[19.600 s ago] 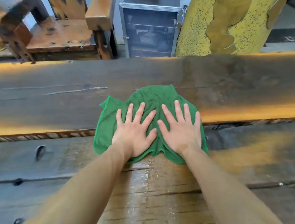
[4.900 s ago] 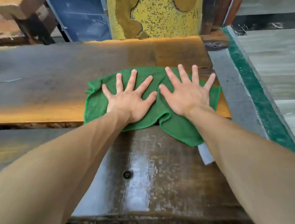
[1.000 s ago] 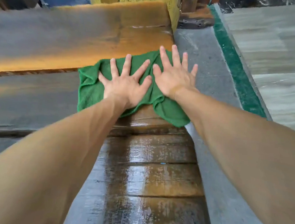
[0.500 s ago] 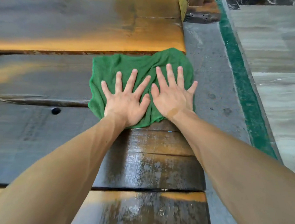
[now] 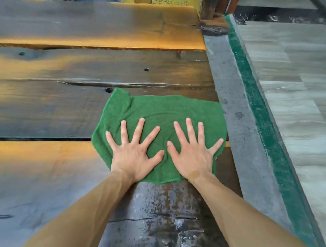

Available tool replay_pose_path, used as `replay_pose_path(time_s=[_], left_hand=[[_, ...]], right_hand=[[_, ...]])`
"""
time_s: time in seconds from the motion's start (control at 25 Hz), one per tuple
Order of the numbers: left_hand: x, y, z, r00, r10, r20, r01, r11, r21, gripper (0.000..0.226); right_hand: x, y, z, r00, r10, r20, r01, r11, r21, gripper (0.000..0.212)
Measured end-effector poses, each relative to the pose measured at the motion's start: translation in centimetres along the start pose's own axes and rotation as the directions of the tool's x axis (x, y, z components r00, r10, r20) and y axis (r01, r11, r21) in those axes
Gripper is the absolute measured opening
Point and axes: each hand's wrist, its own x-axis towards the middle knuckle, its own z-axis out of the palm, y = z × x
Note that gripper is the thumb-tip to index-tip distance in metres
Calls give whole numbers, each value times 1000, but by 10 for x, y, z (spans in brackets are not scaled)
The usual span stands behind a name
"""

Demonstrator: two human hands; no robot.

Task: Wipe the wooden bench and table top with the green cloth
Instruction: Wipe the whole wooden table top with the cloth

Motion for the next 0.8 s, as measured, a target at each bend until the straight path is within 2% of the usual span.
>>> replay_pose_path(time_s=[0.32,0.44,0.6,0.8], left_hand=[[-153,-27,10,997,48,53,-47,999,-17,77],[-205,-35,13,996,63,57,-61,997,-43,80],[-267,-27,13,992,23,125,-10,995,-100,85],[-304,-23,13,981,26,195,1,990,-139,82]], right_hand=[[-147,-20,25,998,-5,63,7,999,-44,67],[-188,-16,34,994,-64,83,69,996,-64,69],[-240,-4,45,985,-158,67,165,980,-111,72],[-278,5,47,975,-192,116,207,968,-138,72]])
